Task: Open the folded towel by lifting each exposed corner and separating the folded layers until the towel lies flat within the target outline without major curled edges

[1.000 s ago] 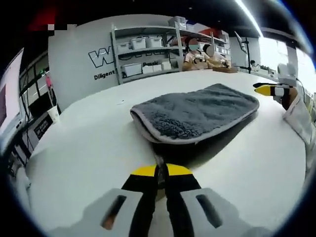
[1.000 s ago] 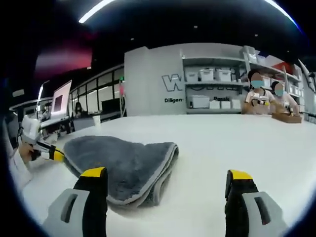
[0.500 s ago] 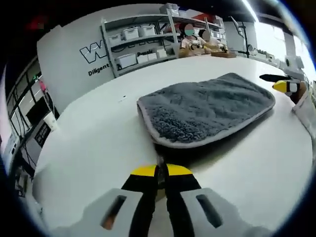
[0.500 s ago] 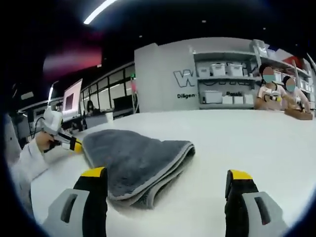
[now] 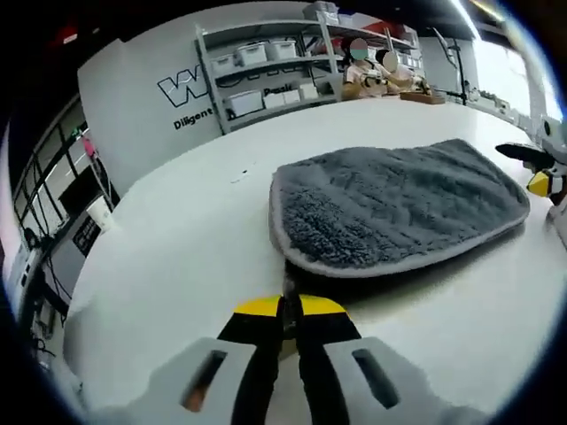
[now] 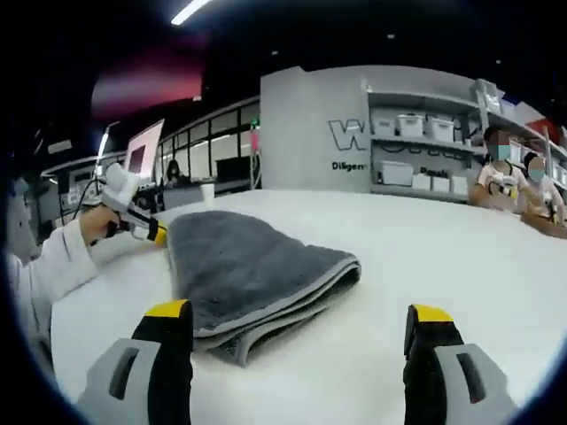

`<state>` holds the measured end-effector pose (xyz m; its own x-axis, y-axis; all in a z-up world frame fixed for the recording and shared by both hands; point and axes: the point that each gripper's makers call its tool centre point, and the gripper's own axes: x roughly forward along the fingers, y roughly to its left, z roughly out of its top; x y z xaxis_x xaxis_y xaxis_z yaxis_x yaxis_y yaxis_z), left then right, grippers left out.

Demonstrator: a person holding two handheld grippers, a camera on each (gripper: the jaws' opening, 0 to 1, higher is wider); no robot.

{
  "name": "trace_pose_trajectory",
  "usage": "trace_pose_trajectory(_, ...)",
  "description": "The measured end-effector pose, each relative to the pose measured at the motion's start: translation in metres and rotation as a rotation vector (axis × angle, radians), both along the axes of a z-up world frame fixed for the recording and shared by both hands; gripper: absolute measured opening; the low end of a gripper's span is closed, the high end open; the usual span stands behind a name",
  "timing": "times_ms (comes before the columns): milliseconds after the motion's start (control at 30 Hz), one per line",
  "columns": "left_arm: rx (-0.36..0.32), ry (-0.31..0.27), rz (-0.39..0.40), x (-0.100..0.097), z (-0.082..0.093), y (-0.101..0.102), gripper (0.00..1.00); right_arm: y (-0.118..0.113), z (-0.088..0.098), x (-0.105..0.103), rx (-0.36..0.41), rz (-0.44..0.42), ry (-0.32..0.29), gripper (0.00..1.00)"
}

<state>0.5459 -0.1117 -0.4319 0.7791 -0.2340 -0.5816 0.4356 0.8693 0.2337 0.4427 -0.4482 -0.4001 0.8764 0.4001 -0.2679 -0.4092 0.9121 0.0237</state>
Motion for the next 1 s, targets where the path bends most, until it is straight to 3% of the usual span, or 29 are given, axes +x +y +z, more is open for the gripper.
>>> trace_pose_trajectory(433, 0.062, -0.077, 0.009, 0.044, 0.000, 0.000, 0.05, 0.004, 0.000, -0.001, -0.014, 0.018, -0.004, 0.99)
trace_pose_trajectory(767, 0.120, -0.116, -0.014, 0.058, 0.001, -0.005, 0.05, 0.003, -0.004, -0.001, -0.040, 0.011, 0.000, 0.99)
trace_pose_trajectory(1000, 0.047, -0.125, -0.016, 0.058, 0.004, -0.002, 0.07, 0.005, -0.008, 0.000, -0.067, 0.021, 0.010, 0.99)
